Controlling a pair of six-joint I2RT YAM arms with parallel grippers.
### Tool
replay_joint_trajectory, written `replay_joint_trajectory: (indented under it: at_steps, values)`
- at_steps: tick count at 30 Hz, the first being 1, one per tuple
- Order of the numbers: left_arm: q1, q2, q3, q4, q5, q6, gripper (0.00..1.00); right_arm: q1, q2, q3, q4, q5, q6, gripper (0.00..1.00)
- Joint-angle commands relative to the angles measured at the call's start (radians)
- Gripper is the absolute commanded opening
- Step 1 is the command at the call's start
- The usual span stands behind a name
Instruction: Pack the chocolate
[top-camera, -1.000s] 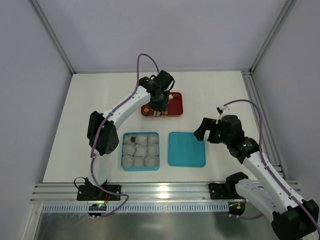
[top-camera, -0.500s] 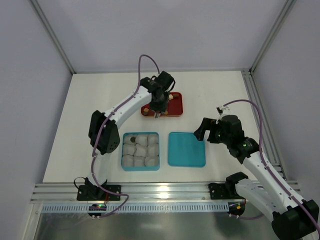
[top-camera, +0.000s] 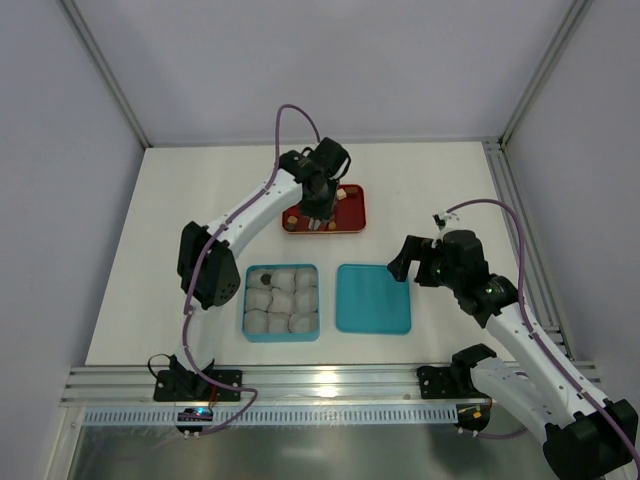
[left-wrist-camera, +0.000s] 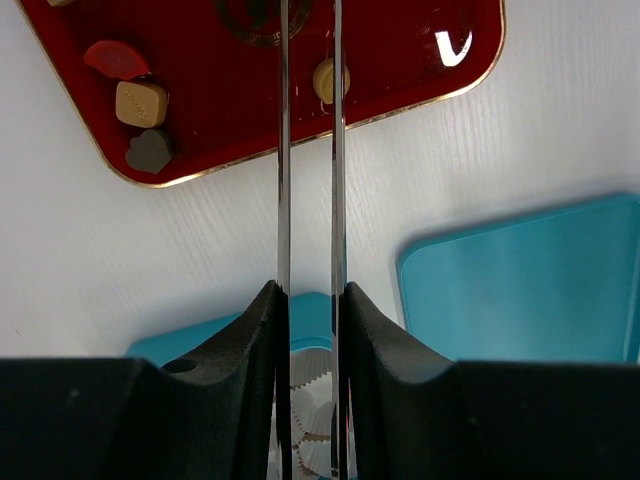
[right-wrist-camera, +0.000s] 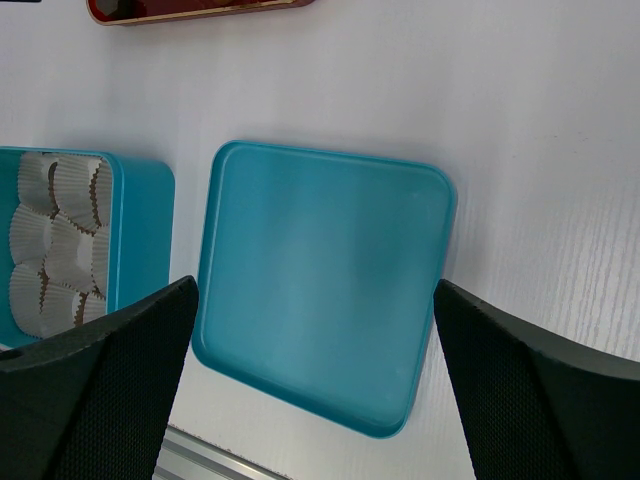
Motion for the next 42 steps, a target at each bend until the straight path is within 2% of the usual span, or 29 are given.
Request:
replay_joint_trajectory:
  at_steps: [1,14,26,42]
  values:
    - [0.007,-0.014,0.063,-0.020,0.008,0.014,0.24,0.004,-0.012,0.026,0.009,0.017,-0.014,1.00]
    - [0.003,-0.077,0.074,-0.051,0.015,0.012,0.22,0.006,-0.003,0.023,0.020,0.014,-0.013,1.00]
    - [-0.006,-0.172,0.020,-0.055,0.040,-0.005,0.22,0.006,0.018,0.023,0.040,0.003,-0.010,1.00]
    - [-0.028,-0.475,-0.217,-0.109,0.063,-0.046,0.22,0.004,0.089,0.030,0.078,-0.006,-0.002,1.00]
